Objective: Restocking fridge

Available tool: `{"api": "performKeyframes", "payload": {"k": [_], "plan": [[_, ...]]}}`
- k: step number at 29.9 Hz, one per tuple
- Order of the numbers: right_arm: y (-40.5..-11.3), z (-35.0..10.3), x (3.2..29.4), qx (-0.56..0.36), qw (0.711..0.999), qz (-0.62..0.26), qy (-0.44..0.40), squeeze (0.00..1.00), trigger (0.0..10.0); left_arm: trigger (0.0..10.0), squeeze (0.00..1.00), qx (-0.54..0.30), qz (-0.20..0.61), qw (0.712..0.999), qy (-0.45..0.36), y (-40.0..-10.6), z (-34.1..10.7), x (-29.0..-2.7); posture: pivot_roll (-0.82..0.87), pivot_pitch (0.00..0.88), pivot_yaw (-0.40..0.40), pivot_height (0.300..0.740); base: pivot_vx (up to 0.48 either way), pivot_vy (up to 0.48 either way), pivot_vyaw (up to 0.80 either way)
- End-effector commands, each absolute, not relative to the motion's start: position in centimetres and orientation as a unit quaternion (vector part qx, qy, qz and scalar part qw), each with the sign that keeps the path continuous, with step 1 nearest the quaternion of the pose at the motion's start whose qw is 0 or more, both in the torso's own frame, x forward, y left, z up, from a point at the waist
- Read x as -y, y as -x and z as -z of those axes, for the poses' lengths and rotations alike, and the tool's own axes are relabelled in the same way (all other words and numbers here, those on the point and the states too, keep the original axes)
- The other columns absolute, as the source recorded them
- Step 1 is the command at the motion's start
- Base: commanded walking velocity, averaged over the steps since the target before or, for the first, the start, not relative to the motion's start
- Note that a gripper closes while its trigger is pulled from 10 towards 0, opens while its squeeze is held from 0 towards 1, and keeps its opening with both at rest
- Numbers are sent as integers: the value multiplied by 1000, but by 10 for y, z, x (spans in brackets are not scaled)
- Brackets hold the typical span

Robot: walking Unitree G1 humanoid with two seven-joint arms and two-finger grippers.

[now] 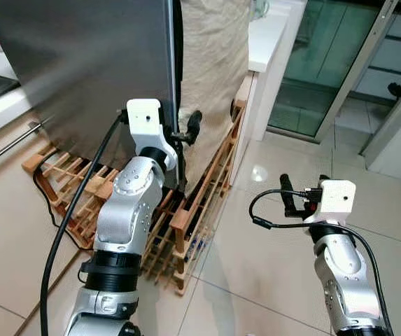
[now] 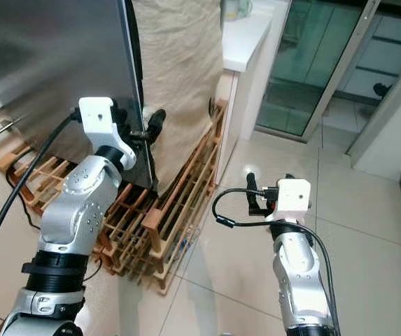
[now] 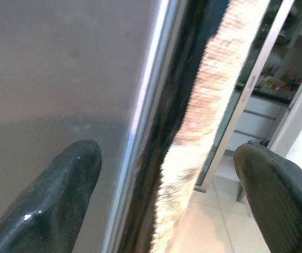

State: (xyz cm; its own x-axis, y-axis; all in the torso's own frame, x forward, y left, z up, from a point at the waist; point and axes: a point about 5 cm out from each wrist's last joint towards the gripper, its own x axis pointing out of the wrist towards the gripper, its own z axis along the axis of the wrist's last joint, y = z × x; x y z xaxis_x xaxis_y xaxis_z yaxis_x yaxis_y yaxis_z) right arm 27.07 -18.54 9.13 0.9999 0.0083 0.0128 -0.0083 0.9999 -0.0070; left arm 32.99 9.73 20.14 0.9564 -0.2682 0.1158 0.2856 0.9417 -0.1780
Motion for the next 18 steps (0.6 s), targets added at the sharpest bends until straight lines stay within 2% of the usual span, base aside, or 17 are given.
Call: {"api": "performKeyframes", "payload": {"k": [1, 7, 18], "plan": [[-270, -90, 189, 7, 1000, -2, 11, 0, 10000, 10000, 0, 53, 158, 982, 94, -328, -210, -91, -69, 0, -13, 740, 0, 0, 0], [-270, -87, 188, 3, 1000, -3, 12, 0, 10000, 10000, 0, 33, 171, 980, 95, -322, -201, -83, -67, 0, -15, 740, 0, 0, 0], [-275, -89, 188, 5, 1000, -5, 16, 0, 10000, 10000, 0, 19, 138, 986, 89, -334, -198, -78, -75, 0, -19, 740, 0, 0, 0]]}}
